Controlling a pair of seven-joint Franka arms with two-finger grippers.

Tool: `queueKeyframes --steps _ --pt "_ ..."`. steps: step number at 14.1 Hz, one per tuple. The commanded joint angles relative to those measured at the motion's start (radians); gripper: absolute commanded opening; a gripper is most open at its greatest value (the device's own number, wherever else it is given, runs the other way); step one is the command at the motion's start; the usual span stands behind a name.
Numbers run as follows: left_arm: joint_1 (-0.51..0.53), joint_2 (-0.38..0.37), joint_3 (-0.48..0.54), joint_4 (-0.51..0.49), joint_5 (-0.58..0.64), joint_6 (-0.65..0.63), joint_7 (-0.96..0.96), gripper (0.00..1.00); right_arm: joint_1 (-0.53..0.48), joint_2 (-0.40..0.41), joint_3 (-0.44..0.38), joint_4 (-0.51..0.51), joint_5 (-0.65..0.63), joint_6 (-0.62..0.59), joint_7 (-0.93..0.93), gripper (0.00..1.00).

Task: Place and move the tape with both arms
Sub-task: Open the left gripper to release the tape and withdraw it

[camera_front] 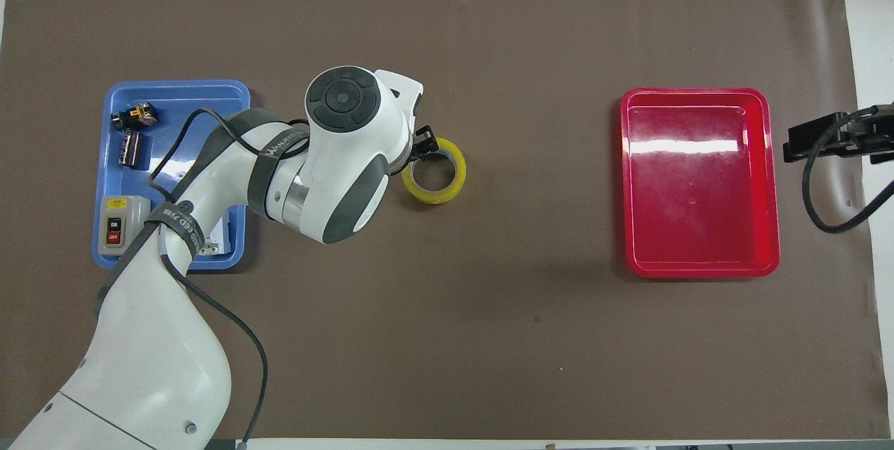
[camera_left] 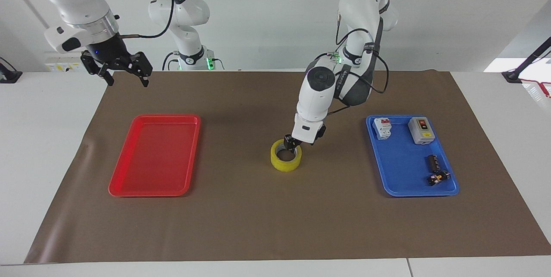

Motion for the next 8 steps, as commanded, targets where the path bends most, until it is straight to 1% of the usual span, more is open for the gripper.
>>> queueKeyframes --steps 1,4,6,8 --pt "0.082 -0.082 0.005 -0.009 0.004 -0.081 0.03 1.0 -0.008 -0.018 0.004 -0.025 -0.001 0.013 -0.018 1.0" --pt "0.2 -0.154 0.002 -0.009 0.013 -0.16 0.154 1.0 -0.008 -0.024 0.004 -0.035 0.0 0.013 -0.021 1.0" --pt "0.272 -0.189 0.005 -0.011 0.013 -0.213 0.293 1.0 -0.008 -0.024 0.004 -0.035 0.002 0.013 -0.021 1.0" --pt "0.37 -0.226 0.005 -0.011 0.013 -0.256 0.462 1.0 -0.008 -0.026 0.004 -0.038 0.003 0.013 -0.021 1.0"
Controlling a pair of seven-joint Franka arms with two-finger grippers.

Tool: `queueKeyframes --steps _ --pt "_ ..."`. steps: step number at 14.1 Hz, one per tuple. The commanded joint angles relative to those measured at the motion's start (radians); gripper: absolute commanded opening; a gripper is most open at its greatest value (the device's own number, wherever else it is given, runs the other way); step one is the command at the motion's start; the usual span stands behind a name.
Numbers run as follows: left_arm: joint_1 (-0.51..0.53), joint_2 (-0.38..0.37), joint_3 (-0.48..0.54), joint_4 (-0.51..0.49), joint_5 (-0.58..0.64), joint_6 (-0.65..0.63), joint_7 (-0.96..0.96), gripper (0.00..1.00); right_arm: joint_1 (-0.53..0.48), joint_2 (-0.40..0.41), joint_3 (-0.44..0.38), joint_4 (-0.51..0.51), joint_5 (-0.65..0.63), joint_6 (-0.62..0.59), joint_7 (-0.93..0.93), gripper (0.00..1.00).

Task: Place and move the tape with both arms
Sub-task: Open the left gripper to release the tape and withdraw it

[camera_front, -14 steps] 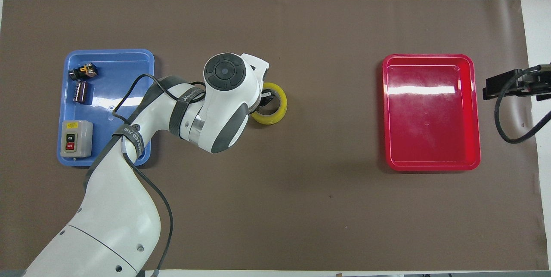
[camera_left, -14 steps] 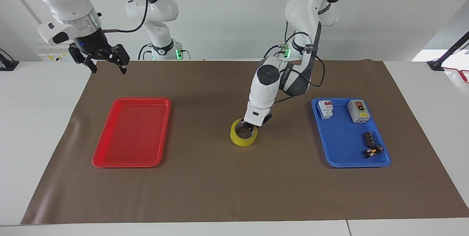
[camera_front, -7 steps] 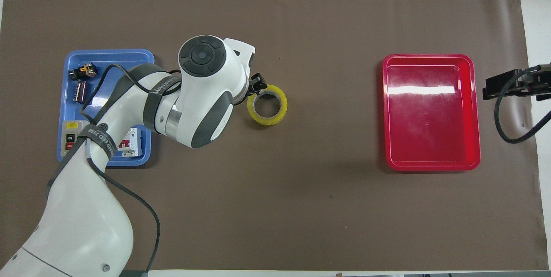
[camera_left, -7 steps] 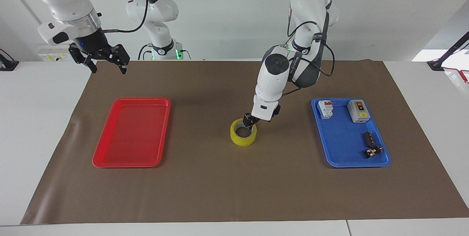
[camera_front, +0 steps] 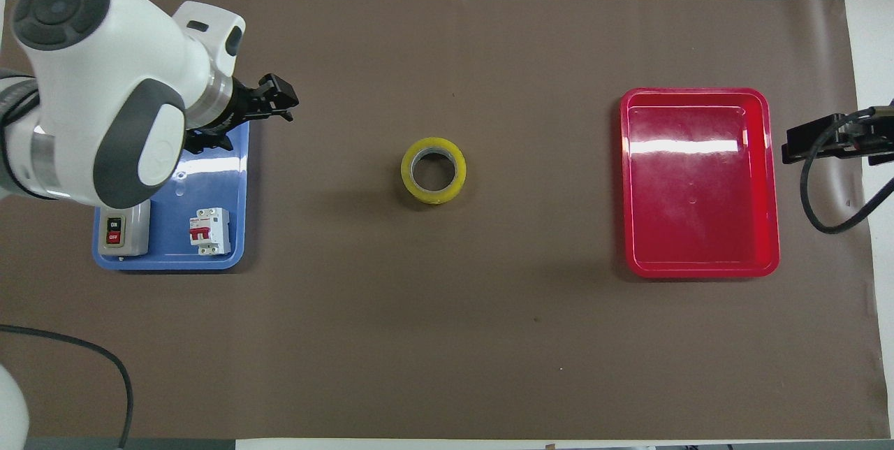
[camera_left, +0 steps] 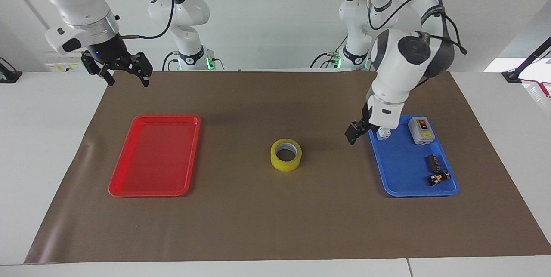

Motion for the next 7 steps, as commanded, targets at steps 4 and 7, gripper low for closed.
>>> queueKeyframes --steps 4,7 --pt "0.219 -0.137 -0.009 -0.014 0.012 -0.143 0.421 1.0 0.012 -0.019 0.012 -0.067 0.055 0.091 -0.005 1.0" --pt "0.224 -0.177 -0.012 0.015 0.038 -0.263 0.492 1.0 0.159 0.091 0.018 0.005 0.064 0.161 0.187 1.0"
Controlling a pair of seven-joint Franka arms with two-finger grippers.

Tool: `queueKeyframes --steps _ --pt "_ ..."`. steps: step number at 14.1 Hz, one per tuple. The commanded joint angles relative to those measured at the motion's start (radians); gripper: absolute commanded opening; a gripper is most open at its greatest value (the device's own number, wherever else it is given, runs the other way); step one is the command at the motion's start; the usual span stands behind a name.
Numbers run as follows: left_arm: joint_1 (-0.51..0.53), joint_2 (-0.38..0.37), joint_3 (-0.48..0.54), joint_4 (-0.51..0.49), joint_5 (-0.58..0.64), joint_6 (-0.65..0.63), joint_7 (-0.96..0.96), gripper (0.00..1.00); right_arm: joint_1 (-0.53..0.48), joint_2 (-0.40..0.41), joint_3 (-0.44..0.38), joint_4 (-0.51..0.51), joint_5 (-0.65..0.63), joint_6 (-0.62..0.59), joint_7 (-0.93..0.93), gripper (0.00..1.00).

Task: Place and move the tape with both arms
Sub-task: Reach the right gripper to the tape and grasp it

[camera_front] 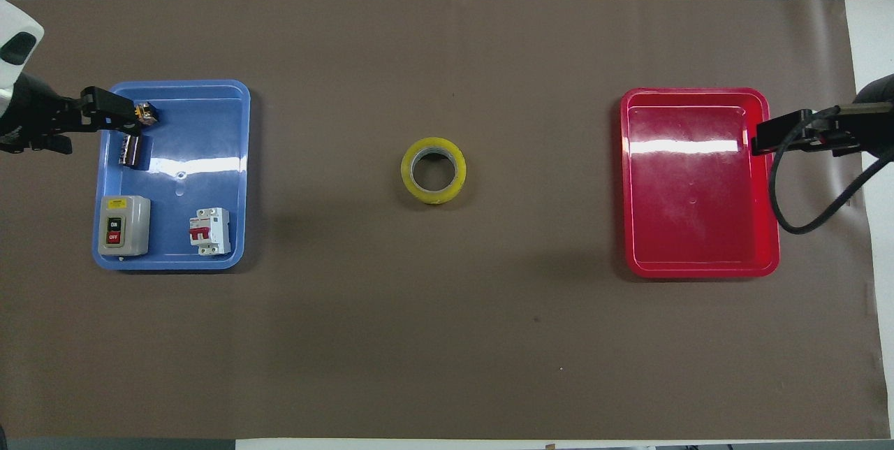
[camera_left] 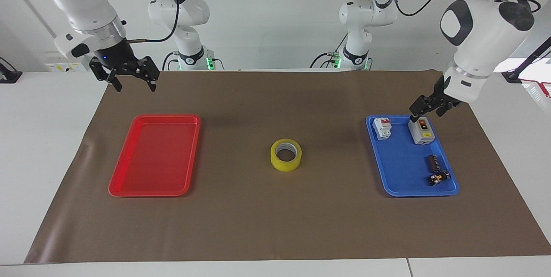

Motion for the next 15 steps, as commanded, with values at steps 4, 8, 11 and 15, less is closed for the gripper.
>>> queueKeyframes --steps 4,8,11,15 --pt "-0.011 -0.038 -0.024 0.086 0.048 -0.222 0.104 1.0 0.227 0.257 0.008 0.136 -0.028 0.171 0.262 1.0" --pt "0.0 -0.034 -0.015 0.068 0.009 -0.219 0.128 1.0 0.338 0.361 0.01 0.136 -0.085 0.321 0.413 1.0" --pt "0.019 -0.07 -0.035 0.042 -0.001 -0.22 0.136 1.0 0.41 0.458 0.008 0.136 -0.142 0.387 0.469 1.0" --pt "0.024 -0.078 -0.046 0.05 -0.001 -0.227 0.162 1.0 0.447 0.492 0.01 0.078 -0.154 0.513 0.47 1.0"
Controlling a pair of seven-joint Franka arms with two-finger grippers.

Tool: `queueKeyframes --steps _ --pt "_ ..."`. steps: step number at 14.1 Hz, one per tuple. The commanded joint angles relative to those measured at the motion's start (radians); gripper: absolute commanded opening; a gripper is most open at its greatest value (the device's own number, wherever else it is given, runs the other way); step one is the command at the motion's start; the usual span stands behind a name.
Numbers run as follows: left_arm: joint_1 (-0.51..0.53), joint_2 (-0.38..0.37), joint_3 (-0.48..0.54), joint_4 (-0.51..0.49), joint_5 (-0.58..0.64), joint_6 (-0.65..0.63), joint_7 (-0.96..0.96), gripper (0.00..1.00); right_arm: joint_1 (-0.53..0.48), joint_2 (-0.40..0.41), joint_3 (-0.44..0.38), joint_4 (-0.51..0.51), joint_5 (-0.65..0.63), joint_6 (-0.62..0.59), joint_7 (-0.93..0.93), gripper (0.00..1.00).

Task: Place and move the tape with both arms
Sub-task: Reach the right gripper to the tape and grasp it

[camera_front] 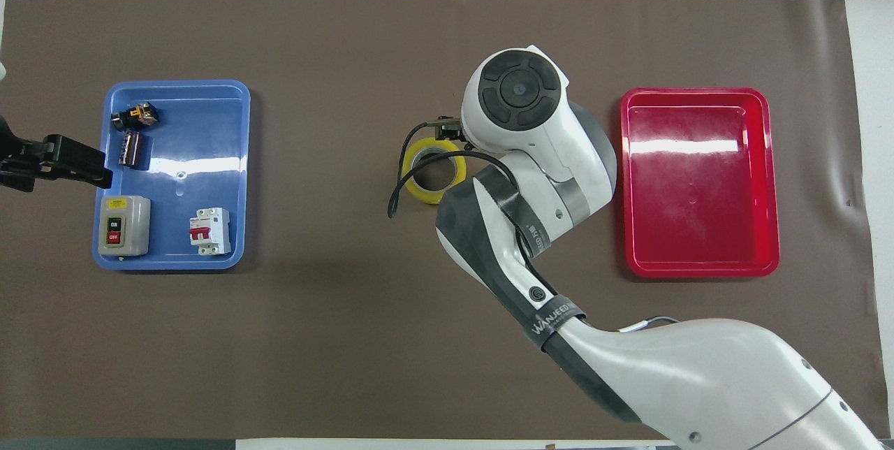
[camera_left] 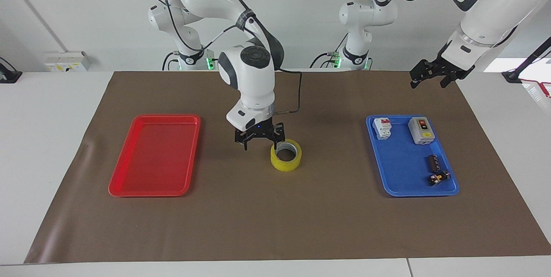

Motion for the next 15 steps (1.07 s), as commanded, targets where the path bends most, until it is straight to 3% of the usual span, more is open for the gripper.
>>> queueKeyframes --steps 1,4,10,13,14,15 --pt "0.021 -0.028 -0.019 -0.007 -0.017 -0.006 0.024 1.0 0.011 0.015 0.0 -0.037 -0.019 0.064 0.0 1.0" --pt "0.015 -0.025 -0.019 -0.008 -0.011 0.005 0.05 1.0 0.012 0.029 0.004 -0.11 -0.019 0.188 -0.015 1.0" --pt "0.014 -0.042 -0.053 -0.03 -0.008 0.009 0.019 1.0 0.011 0.003 0.016 -0.242 -0.018 0.273 -0.129 1.0" --pt "0.012 -0.037 -0.054 -0.01 -0.005 0.006 0.01 1.0 0.008 0.001 0.016 -0.25 -0.018 0.281 -0.149 1.0" --pt "0.012 -0.037 -0.054 -0.013 -0.007 0.021 0.001 1.0 0.006 0.001 0.016 -0.25 -0.018 0.281 -0.162 0.87" --pt "0.012 -0.039 -0.054 -0.021 -0.007 0.034 -0.024 1.0 0.006 0.001 0.016 -0.249 -0.018 0.281 -0.172 0.64"
